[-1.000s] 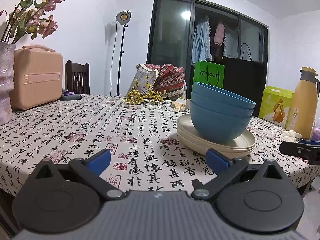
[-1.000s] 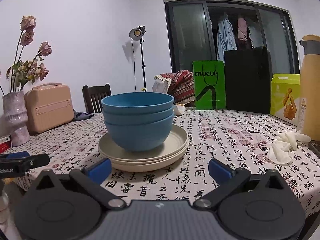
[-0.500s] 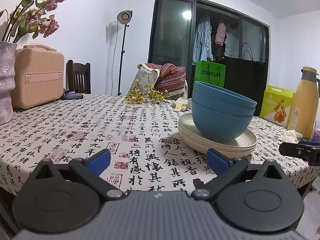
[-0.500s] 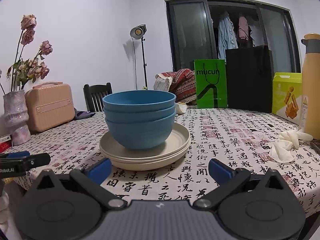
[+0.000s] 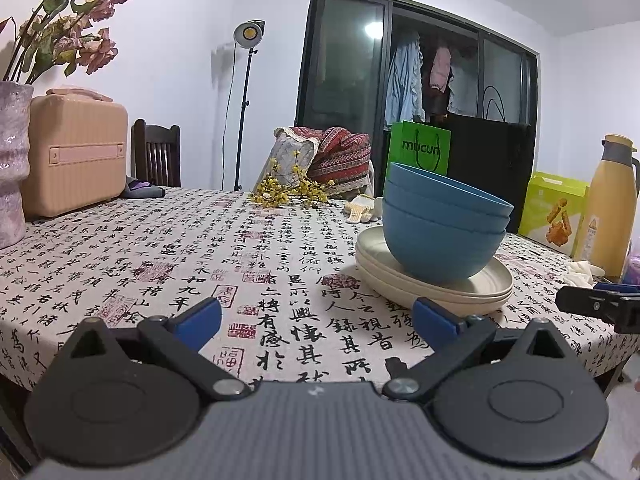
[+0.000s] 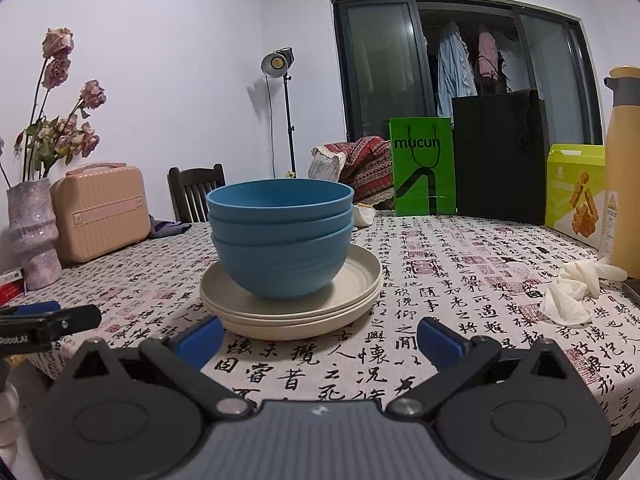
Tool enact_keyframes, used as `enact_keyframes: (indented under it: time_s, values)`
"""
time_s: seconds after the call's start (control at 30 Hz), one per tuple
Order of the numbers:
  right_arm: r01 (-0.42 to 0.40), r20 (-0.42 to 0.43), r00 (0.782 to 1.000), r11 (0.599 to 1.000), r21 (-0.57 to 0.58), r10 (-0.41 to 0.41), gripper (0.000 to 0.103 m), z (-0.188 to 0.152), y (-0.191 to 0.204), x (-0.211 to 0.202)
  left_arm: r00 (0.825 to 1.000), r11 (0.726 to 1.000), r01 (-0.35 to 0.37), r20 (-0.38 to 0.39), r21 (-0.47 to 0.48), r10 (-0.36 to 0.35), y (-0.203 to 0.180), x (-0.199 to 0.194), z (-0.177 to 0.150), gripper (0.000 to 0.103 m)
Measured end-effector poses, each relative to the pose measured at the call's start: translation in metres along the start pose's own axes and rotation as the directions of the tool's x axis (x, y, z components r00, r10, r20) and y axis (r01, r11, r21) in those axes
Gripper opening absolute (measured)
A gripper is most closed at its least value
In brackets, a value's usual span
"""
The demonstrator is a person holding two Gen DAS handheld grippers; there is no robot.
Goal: Organize plates and bowls
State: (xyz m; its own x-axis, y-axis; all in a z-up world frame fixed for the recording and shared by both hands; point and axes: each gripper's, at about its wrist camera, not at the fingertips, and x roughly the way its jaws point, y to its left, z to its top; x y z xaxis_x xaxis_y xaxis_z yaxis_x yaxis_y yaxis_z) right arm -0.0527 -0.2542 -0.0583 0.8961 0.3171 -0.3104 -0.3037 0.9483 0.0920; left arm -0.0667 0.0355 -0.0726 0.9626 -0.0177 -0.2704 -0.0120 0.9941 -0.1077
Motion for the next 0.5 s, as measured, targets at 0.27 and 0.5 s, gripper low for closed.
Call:
enact_keyframes:
  time_s: [0.27,0.5]
  values:
    - [0.000,-0.002,1.000,1.000,-0.001,0.000,0.103,-0.0005,0.0002,0.0004,1.000,1.000,0.002,-0.003,-0.004,-0.002,0.0006,0.0000,0.0000,0.103]
    - [0.000,-0.003,1.000,1.000,-0.001,0.000,0.103,-0.0003,0.0000,0.0003,1.000,1.000,0.000,-0.002,-0.005,0.000,0.0006,0.0002,0.0002,0.103]
